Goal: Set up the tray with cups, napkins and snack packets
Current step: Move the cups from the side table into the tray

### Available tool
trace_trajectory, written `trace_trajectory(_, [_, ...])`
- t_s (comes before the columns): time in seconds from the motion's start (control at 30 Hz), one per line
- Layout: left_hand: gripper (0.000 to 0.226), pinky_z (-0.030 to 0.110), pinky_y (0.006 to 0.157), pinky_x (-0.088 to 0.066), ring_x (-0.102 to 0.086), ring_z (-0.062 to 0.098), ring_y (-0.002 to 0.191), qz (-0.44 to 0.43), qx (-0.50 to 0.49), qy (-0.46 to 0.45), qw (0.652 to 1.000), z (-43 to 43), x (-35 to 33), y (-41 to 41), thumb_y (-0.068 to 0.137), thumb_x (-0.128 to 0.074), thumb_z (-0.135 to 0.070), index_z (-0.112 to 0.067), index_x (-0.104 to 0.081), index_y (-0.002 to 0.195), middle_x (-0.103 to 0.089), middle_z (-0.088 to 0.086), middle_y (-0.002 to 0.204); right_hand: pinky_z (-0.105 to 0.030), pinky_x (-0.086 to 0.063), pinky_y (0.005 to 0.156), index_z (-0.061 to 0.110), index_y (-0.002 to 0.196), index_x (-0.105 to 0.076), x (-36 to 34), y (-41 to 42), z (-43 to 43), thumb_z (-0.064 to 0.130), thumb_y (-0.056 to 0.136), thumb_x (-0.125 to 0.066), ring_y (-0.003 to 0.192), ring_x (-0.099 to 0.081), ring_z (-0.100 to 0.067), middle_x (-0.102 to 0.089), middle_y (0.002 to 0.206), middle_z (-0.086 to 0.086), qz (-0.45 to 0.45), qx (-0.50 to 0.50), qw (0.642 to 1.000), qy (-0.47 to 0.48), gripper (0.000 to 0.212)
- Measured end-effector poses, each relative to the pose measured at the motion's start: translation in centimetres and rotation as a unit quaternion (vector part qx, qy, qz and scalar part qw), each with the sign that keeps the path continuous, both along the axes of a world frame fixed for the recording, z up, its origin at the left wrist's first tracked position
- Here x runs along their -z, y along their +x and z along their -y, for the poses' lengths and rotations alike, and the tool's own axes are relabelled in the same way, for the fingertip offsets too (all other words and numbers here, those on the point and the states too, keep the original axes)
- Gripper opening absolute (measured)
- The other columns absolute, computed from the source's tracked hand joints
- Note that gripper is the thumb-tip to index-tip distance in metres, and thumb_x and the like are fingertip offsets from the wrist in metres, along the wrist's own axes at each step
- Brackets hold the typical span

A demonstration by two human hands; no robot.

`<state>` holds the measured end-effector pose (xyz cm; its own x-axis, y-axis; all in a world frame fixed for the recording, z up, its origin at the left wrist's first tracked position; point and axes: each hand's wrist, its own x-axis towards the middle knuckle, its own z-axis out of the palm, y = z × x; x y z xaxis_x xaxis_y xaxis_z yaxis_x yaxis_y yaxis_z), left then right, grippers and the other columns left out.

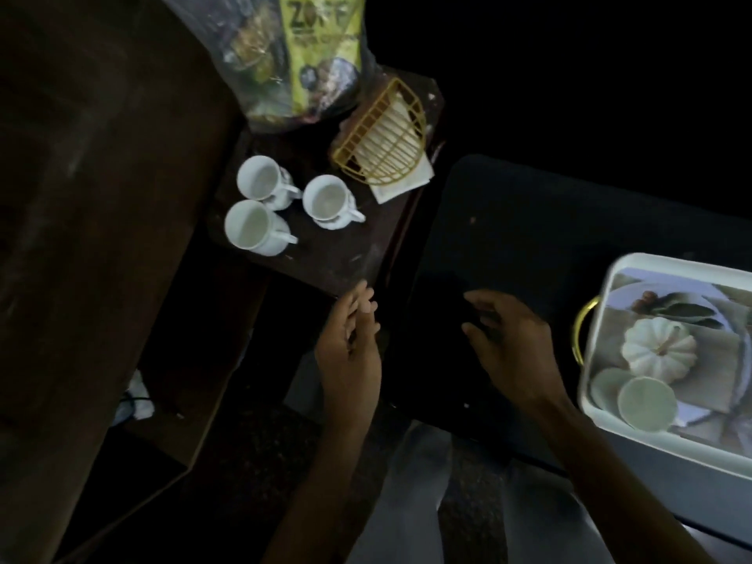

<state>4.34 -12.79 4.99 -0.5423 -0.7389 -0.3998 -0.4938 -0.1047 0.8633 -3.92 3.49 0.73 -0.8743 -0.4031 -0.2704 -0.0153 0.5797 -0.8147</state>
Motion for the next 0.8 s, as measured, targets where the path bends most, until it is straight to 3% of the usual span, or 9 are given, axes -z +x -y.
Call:
trace_trajectory(0.43, [0.035,0.045,0.109,-0.050,-0.061,0.014,0.128,-0.032,-0.031,0.000,0.999,9.8,1.8,-4.6,0.106,-0.050,-0.020,-0.012,-0.059,0.138,-0.065,0.003,0.138,-0.017,-0.054,0.086,0.008,0.125,-0.062,1.6,-4.9,14.0,0.012,0.088,-0.071,0.104,-0.064,-0.007,-0.068,0.118,-0.003,-0.032,-0.002,0.999,-0.036,0.038])
trace_trajectory(0.57, [0.033,0.041,0.107,-0.052,-0.062,0.012,0.127,-0.044,-0.037,0.013,0.998,9.9,2.0,-5.2,0.106,-0.049,-0.022,-0.015,-0.060,0.137,-0.065,0.000,0.137,-0.006,-0.051,0.081,0.003,0.121,-0.063,1.7,-5.8,16.4,0.007,0.087,-0.071,0.099,-0.062,-0.004,-0.069,0.113,-0.007,-0.054,-0.001,0.997,-0.064,0.035])
trace_trajectory(0.7, [0.027,0.036,0.103,-0.054,-0.063,0.009,0.123,-0.053,-0.042,0.026,0.997,9.9,2.0,-5.3,0.107,-0.047,-0.024,-0.025,-0.062,0.130,-0.067,-0.001,0.134,-0.017,-0.056,0.081,0.002,0.113,-0.067,2.2,-6.3,17.5,0.006,0.087,-0.071,0.095,-0.069,-0.012,-0.073,0.105,-0.009,-0.063,-0.016,0.995,-0.074,0.027])
trace_trajectory(0.8, [0.023,0.033,0.102,-0.055,-0.064,0.009,0.123,-0.062,-0.046,0.042,0.996,9.8,2.0,-5.1,0.107,-0.047,-0.025,-0.034,-0.061,0.123,-0.067,-0.001,0.134,-0.005,-0.051,0.072,0.005,0.106,-0.071,2.9,-6.4,17.7,0.011,0.089,-0.071,0.086,-0.067,-0.004,-0.075,0.095,-0.005,-0.076,-0.011,0.995,-0.066,0.018])
